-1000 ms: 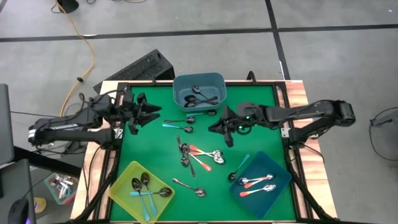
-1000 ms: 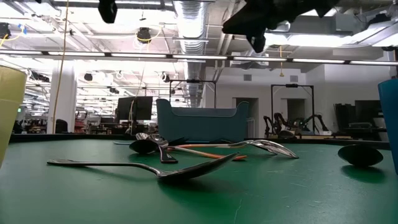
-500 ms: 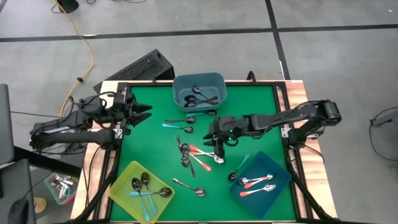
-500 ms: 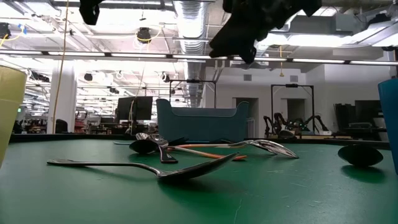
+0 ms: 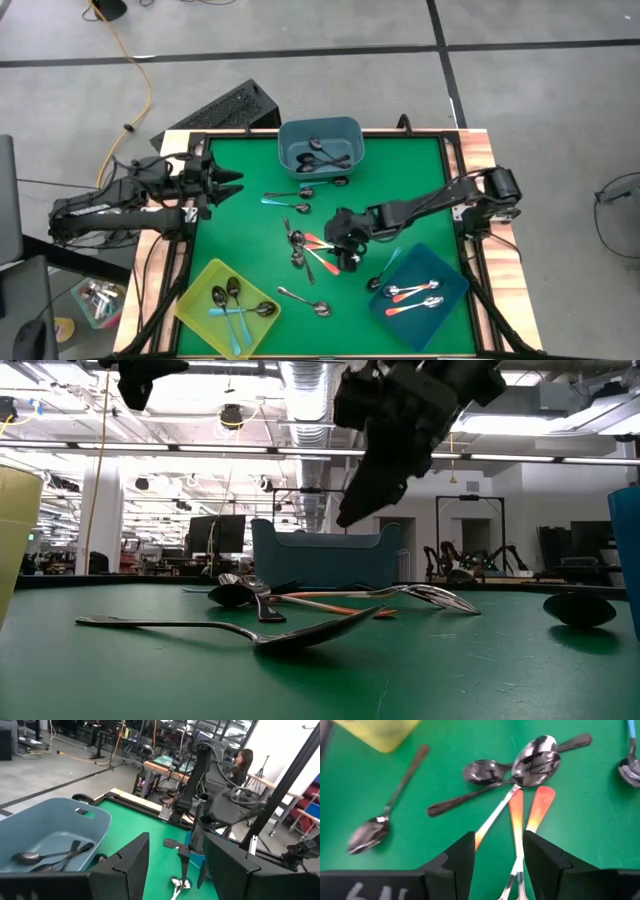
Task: Sort silverware by color (type)
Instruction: Put the orange spoon into the blue bin
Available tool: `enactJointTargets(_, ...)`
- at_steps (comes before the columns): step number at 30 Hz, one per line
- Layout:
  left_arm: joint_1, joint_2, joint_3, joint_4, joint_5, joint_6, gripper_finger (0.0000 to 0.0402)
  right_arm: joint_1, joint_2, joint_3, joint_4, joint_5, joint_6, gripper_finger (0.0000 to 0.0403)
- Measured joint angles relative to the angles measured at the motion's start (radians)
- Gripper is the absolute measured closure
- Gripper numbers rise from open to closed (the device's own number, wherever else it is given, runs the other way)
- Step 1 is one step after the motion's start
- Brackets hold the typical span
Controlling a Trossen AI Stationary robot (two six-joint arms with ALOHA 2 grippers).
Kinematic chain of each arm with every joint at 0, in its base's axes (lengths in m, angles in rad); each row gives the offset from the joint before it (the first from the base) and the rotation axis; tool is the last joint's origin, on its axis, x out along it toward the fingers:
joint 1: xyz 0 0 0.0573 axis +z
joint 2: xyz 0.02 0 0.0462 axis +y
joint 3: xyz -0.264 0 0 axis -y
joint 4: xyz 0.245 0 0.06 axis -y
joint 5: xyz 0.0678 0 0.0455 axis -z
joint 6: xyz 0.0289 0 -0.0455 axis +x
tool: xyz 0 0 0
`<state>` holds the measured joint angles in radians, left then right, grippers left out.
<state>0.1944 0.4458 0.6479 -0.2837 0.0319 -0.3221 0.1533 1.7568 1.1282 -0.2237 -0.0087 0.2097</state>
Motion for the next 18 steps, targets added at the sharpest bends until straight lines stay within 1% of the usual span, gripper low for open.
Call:
enactJointTargets(3,0.0,0.0,0.0,-0.008,0.0,0.014,0.0232,0.014,0.033,-0.002,-0.013,0.041,0.0,0.0226)
enactJointTargets(8,0.0,0.0,0.0,-0.026,-0.029,0.017,0.0232,0.017,0.061,-0.001,-0.014,0.042,0.026,0.0227)
enactJointTargets(13,0.0,0.0,0.0,-0.051,-0.079,0.018,0.0232,0.014,0.095,-0.001,-0.025,0.046,0.029,0.0227)
enactJointTargets(18,0.0,0.0,0.0,-0.076,-0.1,0.018,0.0232,0.015,0.099,-0.001,-0.034,0.046,0.028,0.0227)
